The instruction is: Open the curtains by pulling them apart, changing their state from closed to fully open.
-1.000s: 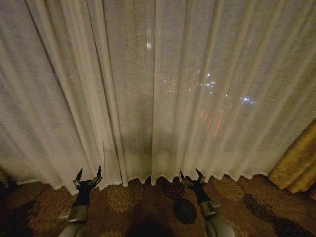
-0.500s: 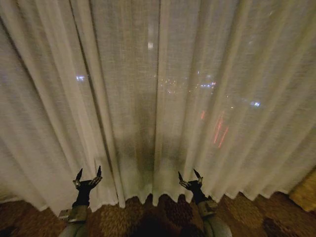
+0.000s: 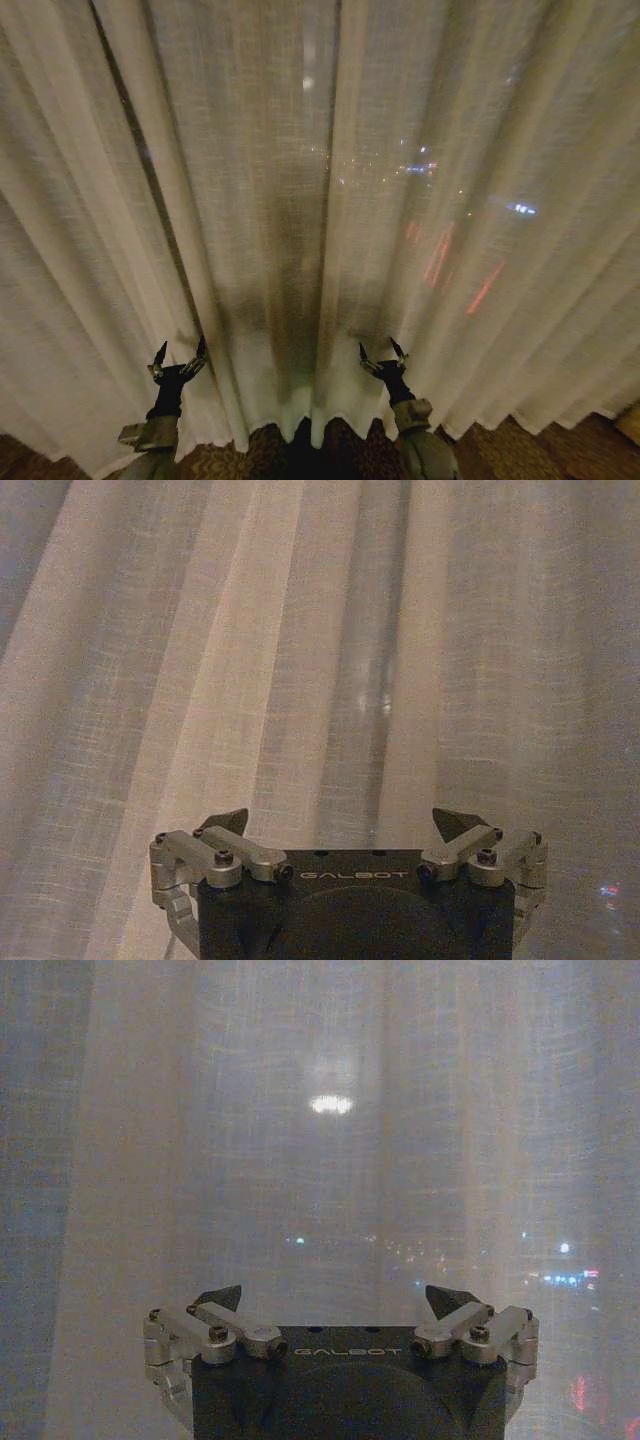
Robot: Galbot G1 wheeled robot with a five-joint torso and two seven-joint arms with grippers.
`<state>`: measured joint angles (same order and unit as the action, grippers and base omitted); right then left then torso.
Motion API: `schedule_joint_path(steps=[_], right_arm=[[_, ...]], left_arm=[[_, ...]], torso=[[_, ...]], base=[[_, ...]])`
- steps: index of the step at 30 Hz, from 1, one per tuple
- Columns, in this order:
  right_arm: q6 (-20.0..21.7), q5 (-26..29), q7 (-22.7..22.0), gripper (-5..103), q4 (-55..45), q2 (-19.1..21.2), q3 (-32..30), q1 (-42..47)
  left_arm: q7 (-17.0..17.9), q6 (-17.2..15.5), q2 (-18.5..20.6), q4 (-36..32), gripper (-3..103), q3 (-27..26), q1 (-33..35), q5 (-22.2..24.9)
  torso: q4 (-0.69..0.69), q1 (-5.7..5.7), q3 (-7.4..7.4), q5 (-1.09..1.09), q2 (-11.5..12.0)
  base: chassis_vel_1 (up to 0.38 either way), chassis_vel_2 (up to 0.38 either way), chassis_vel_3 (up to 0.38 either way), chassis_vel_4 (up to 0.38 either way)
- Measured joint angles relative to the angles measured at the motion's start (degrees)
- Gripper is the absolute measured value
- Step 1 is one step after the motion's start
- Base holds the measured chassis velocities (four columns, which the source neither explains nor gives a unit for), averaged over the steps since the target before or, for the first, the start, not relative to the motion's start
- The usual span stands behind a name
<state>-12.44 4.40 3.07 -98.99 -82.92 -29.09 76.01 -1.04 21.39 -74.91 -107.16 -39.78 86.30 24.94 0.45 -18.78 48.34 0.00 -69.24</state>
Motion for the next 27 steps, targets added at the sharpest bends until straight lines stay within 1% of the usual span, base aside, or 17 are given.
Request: schedule_joint_path(steps=[3, 11, 12, 16, 20, 23, 27], right_arm=[[0.00, 0.03, -0.12, 100, 0.89, 0.01, 0.56, -1.21], [0.82, 1.33, -1.42, 100, 5.24, -0.88, 7.11, -8.13], [0.82, 1.33, -1.42, 100, 5.24, -0.88, 7.11, -8.13], [0.91, 0.87, -1.46, 100, 7.27, -1.43, 10.63, -10.66], [0.91, 0.09, -1.46, 100, 9.79, -2.09, 12.77, -12.59], [0.99, -0.03, -1.67, 100, 11.13, -2.68, 13.57, -13.91], [1.70, -0.12, -3.05, 100, 13.26, -3.77, 14.43, -16.46]], left_arm=[[0.00, 0.00, 0.00, 0.00, 100, 0.00, 0.00, 0.00], [0.00, 0.00, 0.00, 0.00, 100, 0.00, -0.03, 0.00], [0.00, 0.00, 0.00, 0.00, 100, 0.00, -0.03, 0.00], [0.00, 0.00, 0.00, 0.00, 100, 0.00, -0.02, 0.00], [0.00, 0.00, 0.00, 0.00, 100, 0.01, -0.02, 0.00], [0.00, 0.00, 0.00, 0.00, 100, 0.01, -0.02, 0.00], [0.00, 0.00, 0.00, 0.00, 100, 0.00, -0.02, 0.00]], torso=[[0.00, 0.00, 0.01, -0.01, 0.00], [0.00, -0.15, 0.05, -0.02, 0.08], [0.00, -0.15, 0.05, -0.02, 0.08], [0.00, -0.10, 0.03, -0.01, 0.06], [0.01, -0.09, 0.03, -0.01, 0.05], [0.01, -0.10, 0.04, -0.01, 0.06], [0.00, -0.10, 0.04, -0.02, 0.06]], base=[[0.043, -0.040, -0.069, 0.068], [0.000, 0.000, 0.000, 0.000], [0.000, 0.000, 0.000, 0.000], [0.000, 0.000, 0.000, 0.000], [0.000, 0.000, 0.000, 0.000], [0.000, 0.000, 0.000, 0.000], [0.000, 0.000, 0.000, 0.000]])
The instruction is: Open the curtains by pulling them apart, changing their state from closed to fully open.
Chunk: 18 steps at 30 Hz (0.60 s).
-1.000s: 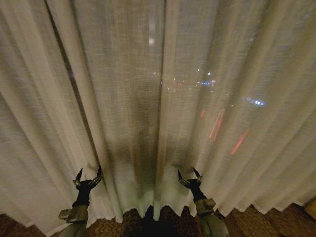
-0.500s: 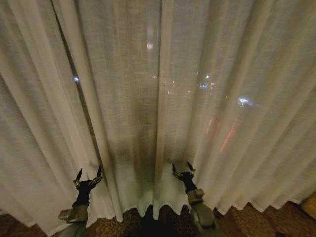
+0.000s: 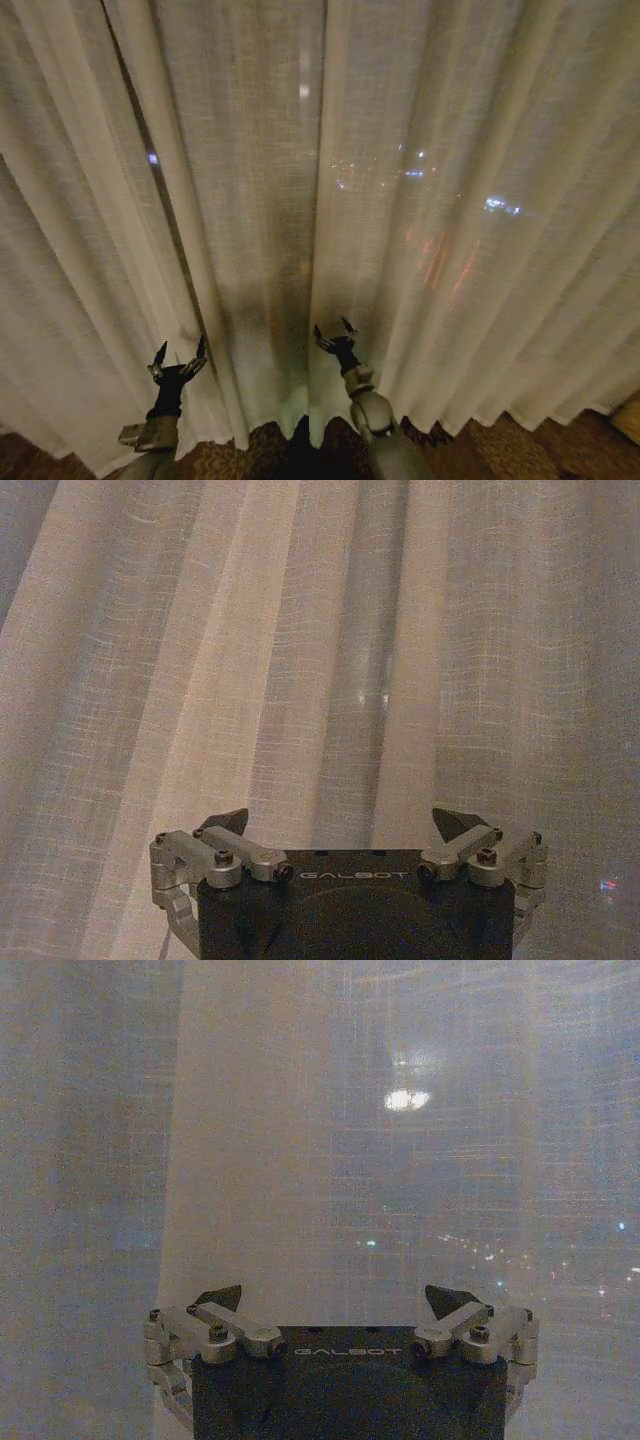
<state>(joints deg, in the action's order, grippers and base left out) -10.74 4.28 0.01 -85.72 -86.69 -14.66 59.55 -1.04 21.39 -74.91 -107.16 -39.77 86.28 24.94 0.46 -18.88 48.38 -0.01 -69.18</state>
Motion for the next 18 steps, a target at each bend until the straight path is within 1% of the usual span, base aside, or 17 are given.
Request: schedule_joint_path(steps=[4, 6, 7, 8, 9, 13, 18], right_arm=[[0.88, 0.75, -0.59, 100, 0.26, 0.10, 1.13, -1.10], [0.92, 1.45, -0.74, 100, -0.92, 1.20, 1.85, -0.40], [0.77, 1.66, -0.77, 100, -1.81, 2.45, 2.32, 0.65], [0.31, 1.66, -0.77, 100, -2.37, 3.47, 2.40, 1.47], [0.31, 1.66, -0.77, 100, -2.37, 3.47, 2.40, 1.47], [-1.56, 1.65, -0.56, 100, -4.75, 5.83, 1.53, 5.04], [-2.92, 1.60, -0.06, 100, -7.93, 6.41, 0.61, 8.79]], left_arm=[[0.00, 0.00, 0.00, 0.00, 100, 0.00, 0.00, 0.00], [0.00, 0.00, 0.00, 0.00, 100, 0.01, 0.00, 0.00], [0.00, 0.00, 0.00, 0.00, 100, 0.01, 0.00, 0.00], [0.00, 0.00, 0.00, 0.00, 100, 0.01, 0.00, 0.00], [0.00, 0.00, 0.00, 0.00, 100, 0.01, 0.00, 0.00], [0.00, 0.00, 0.00, 0.00, 100, 0.00, 0.00, 0.00], [0.00, 0.00, 0.00, 0.00, 100, 0.00, 0.00, 0.00]], torso=[[0.00, 0.00, 0.00, 0.01, 0.00], [0.00, 0.00, 0.00, 0.01, 0.00], [0.00, 0.00, 0.00, 0.01, 0.00], [0.01, 0.00, 0.00, 0.02, 0.00], [0.01, 0.00, 0.00, 0.02, 0.00], [0.01, 0.01, -0.01, 0.01, 0.00], [0.01, 0.00, -0.01, 0.01, 0.00]], base=[[0.000, 0.000, 0.000, 0.000], [0.000, 0.000, 0.000, 0.000], [0.000, 0.000, 0.000, 0.000], [0.000, 0.000, 0.000, 0.000], [0.000, 0.000, 0.000, 0.000], [0.000, 0.000, 0.000, 0.000], [0.000, 0.000, 0.000, 0.000]])
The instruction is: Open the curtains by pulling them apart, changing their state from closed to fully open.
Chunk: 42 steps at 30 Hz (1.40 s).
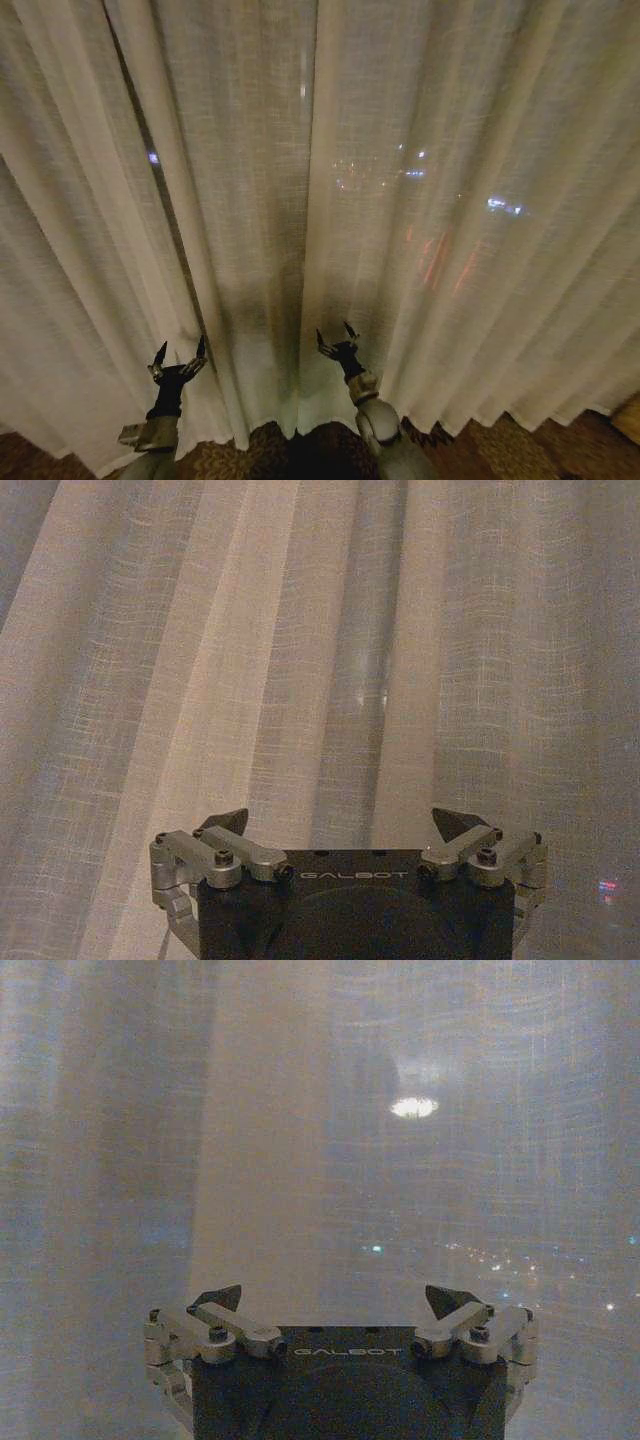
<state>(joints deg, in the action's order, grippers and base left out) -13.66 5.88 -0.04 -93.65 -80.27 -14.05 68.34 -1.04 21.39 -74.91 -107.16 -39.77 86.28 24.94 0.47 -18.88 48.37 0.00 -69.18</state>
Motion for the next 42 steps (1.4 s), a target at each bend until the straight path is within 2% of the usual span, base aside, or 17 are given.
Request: schedule_joint_path(steps=[11, 20, 31, 34, 38, 41, 42], right_arm=[[-2.43, -0.48, 3.12, 100, -3.24, 0.39, 1.75, 2.96], [-1.95, -0.81, 2.92, 100, -1.13, -1.12, 3.28, 0.24], [1.32, -0.31, -0.95, 100, 5.27, -3.89, 2.42, -7.42], [1.82, -1.30, -2.06, 100, 6.47, -4.19, 1.87, -8.32], [3.73, -5.54, -6.10, 100, 8.88, -4.55, 0.23, -9.84], [4.23, -6.01, -7.12, 103, 9.54, -4.61, -0.24, -10.21], [4.25, -6.16, -7.36, 94, 10.00, -4.74, -0.56, -10.41]], left_arm=[[0.00, 0.00, 0.00, 0.00, 100, 0.00, 0.00, 0.00], [0.00, 0.00, 0.00, 0.00, 100, 0.00, 0.00, 0.00], [0.00, 0.01, 0.00, 0.00, 100, 0.00, 0.00, 0.00], [0.00, 0.00, 0.00, 0.00, 100, 0.00, 0.00, 0.00], [0.00, 0.00, 0.00, 0.00, 100, 0.00, 0.00, 0.00], [0.00, 0.01, 0.00, 0.00, 100, 0.00, 0.00, 0.00], [0.00, 0.00, 0.00, 0.00, 100, 0.00, 0.00, 0.00]], torso=[[0.00, 0.00, 0.00, 0.00, 0.00], [-0.01, 0.00, 0.00, -0.01, 0.00], [-0.01, 0.00, 0.00, 0.00, 0.00], [-0.01, 0.00, 0.00, -0.01, 0.00], [-0.01, 0.00, 0.00, 0.00, 0.00], [0.00, 0.00, 0.00, -0.01, 0.00], [0.00, 0.00, 0.01, 0.00, 0.00]], base=[[0.000, 0.000, 0.000, 0.000], [0.000, 0.000, 0.000, 0.000], [0.000, 0.000, 0.000, 0.000], [0.000, 0.000, 0.000, 0.000], [0.000, 0.000, 0.000, 0.000], [0.000, 0.000, 0.000, 0.000], [0.000, 0.000, 0.000, 0.000]])
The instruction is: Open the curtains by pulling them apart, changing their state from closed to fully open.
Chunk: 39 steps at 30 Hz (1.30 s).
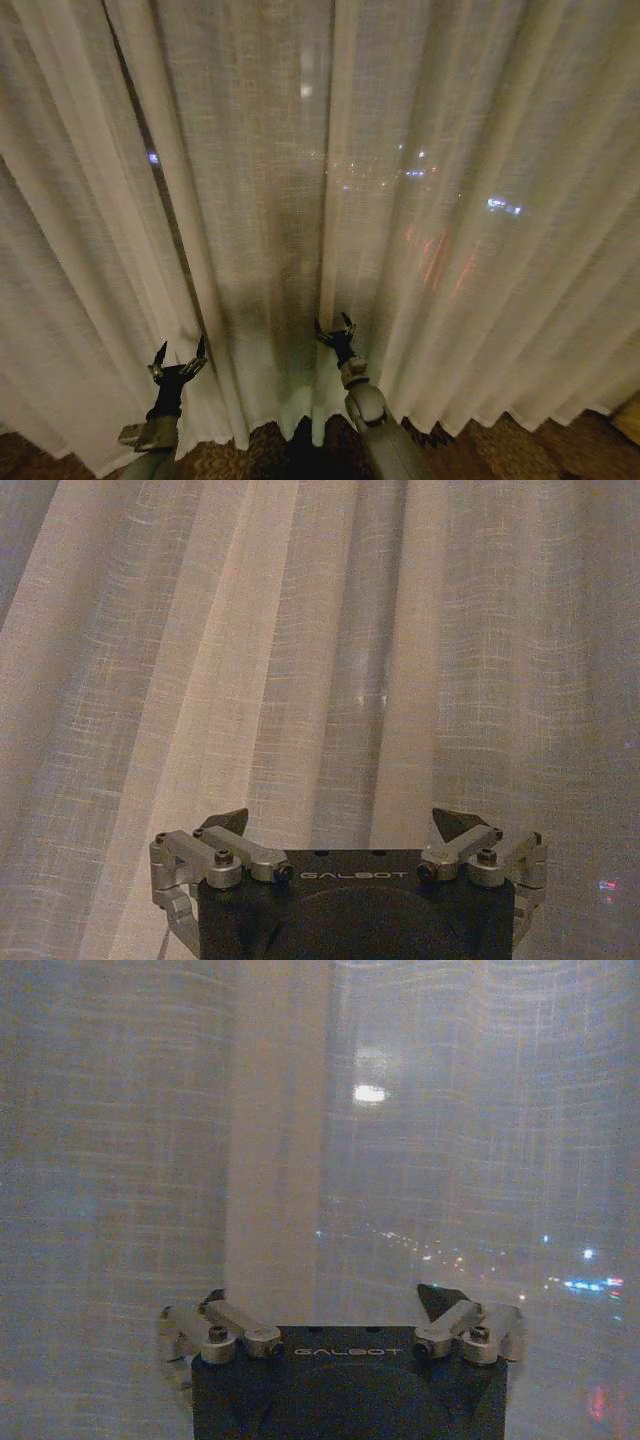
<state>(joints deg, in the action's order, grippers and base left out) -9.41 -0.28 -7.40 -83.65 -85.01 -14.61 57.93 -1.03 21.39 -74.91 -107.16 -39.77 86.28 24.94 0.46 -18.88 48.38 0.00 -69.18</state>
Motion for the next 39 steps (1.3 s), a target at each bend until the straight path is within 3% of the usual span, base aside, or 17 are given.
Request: schedule_joint_path(steps=[5, 6, 9, 14, 20, 23, 39], right_arm=[[-0.25, 0.30, 0.01, 84, 0.30, -0.46, -0.06, -0.20], [-0.71, 0.44, 0.31, 73, 0.53, -0.63, -0.02, -0.26], [-1.17, 0.44, 0.74, 68, 0.75, -0.76, -0.02, -0.30], [-1.43, 0.60, 1.28, 35, 0.67, -0.83, 0.11, -0.18], [-1.46, 2.07, 2.28, 19, 0.02, -0.64, -0.02, 0.19], [-1.53, 3.96, 2.78, 3, -0.40, -0.61, -0.20, 0.45], [-2.35, 6.29, 6.10, 0, -1.01, -0.29, -1.71, 1.71]], left_arm=[[0.00, 0.00, 0.00, 0.00, 100, 0.00, 0.00, 0.00], [0.00, 0.00, 0.00, 0.00, 100, 0.00, 0.00, 0.00], [0.00, 0.00, 0.00, 0.00, 100, 0.00, 0.00, 0.00], [0.00, 0.00, 0.00, 0.00, 100, 0.00, 0.00, 0.00], [0.00, 0.00, 0.00, 0.00, 100, 0.00, 0.00, 0.00], [0.00, 0.00, 0.00, 0.00, 100, 0.00, 0.00, 0.00], [0.00, 0.00, 0.00, 0.00, 100, 0.00, 0.00, 0.00]], torso=[[0.00, 0.00, 0.00, 0.00, 0.00], [0.00, 0.00, 0.00, 0.00, 0.00], [0.00, 0.00, 0.00, 0.00, 0.00], [0.00, 0.00, 0.00, 0.00, 0.00], [0.00, 0.00, 0.00, 0.00, 0.00], [0.00, 0.00, -0.01, 0.00, 0.00], [0.00, 0.00, 0.00, 0.00, 0.00]], base=[[0.000, 0.000, 0.000, 0.000], [0.000, 0.000, 0.000, 0.000], [0.000, 0.000, 0.000, 0.000], [0.000, 0.000, 0.000, 0.000], [0.000, 0.000, 0.000, 0.000], [0.000, 0.000, 0.000, 0.000], [0.000, 0.000, 0.000, 0.000]])
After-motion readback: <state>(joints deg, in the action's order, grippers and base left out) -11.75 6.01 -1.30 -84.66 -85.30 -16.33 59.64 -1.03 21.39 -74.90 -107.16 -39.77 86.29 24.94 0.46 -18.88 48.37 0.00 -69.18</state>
